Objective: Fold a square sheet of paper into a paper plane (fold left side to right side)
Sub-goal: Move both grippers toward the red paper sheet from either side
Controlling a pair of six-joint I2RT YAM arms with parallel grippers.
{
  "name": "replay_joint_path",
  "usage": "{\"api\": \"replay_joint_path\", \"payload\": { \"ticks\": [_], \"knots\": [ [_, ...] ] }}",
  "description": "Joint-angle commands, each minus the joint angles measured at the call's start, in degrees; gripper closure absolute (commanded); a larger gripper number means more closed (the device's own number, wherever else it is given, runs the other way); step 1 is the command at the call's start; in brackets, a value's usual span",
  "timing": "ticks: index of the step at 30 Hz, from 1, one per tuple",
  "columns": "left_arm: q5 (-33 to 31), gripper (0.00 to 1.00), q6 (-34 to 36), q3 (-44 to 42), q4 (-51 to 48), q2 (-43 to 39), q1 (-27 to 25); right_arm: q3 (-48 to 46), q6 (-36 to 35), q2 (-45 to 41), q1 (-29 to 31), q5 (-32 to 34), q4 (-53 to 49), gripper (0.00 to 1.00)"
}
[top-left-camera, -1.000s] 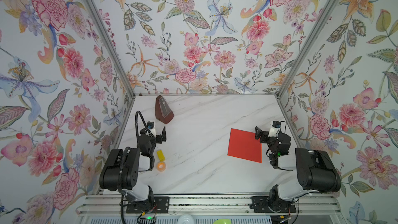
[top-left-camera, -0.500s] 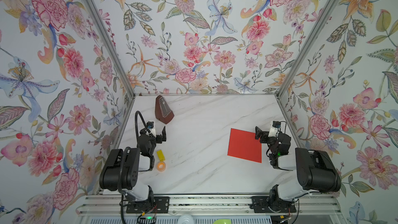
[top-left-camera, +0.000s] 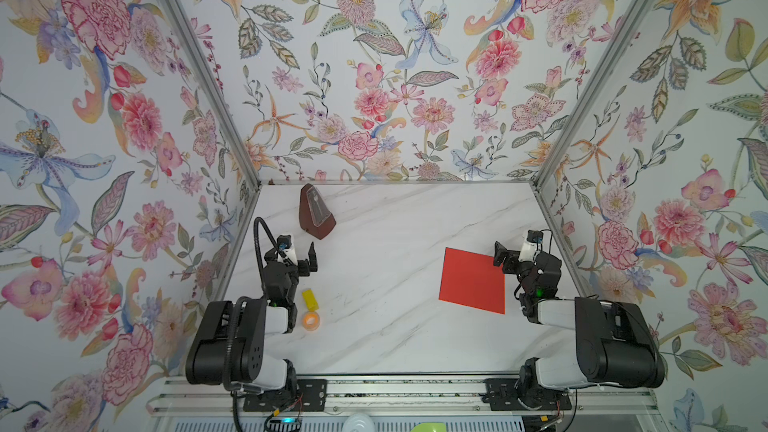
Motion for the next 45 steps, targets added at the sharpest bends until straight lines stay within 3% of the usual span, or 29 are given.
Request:
{"api": "replay_joint_path", "payload": {
  "ticks": [1,5,8,14,17,23,34,45],
  "knots": [
    [-6.0,0.01,-1.7,2.1,-7.2,-5.1,-0.4,4.8,1.8,-4.0,0.4,4.4,-13.8,0.01],
    [-13.0,0.01,-6.2,6.9,-21.2,-12.2,-0.7,11.8,6.9,-7.0,0.4,7.4,-32.0,0.01],
    [-13.5,0.01,-12.3,11.6,-31.5,-15.6,-0.7,17.1,11.0,-7.4,0.3,5.3,-44.6,0.03],
    [-3.9,0.03,-21.8,21.1,-51.0,-16.5,-1.3,22.3,18.5,-7.4,1.4,0.8,-62.3,0.12],
    [2.5,0.05,-25.9,23.2,-55.8,-15.2,-2.1,22.4,22.2,-6.0,1.6,-1.2,-67.0,0.19],
    [10.4,0.07,-28.4,26.6,-62.5,-10.5,-7.0,21.2,23.9,-2.2,1.4,-4.3,-69.6,0.21],
    [14.3,0.07,-29.7,26.4,-65.7,-10.9,-11.2,23.7,21.7,6.9,1.7,-5.9,-69.8,0.23],
    [12.6,0.08,-31.8,26.2,-66.9,-13.4,-11.8,27.7,24.0,11.3,12.5,-6.3,-72.3,0.26]
  ]
}}
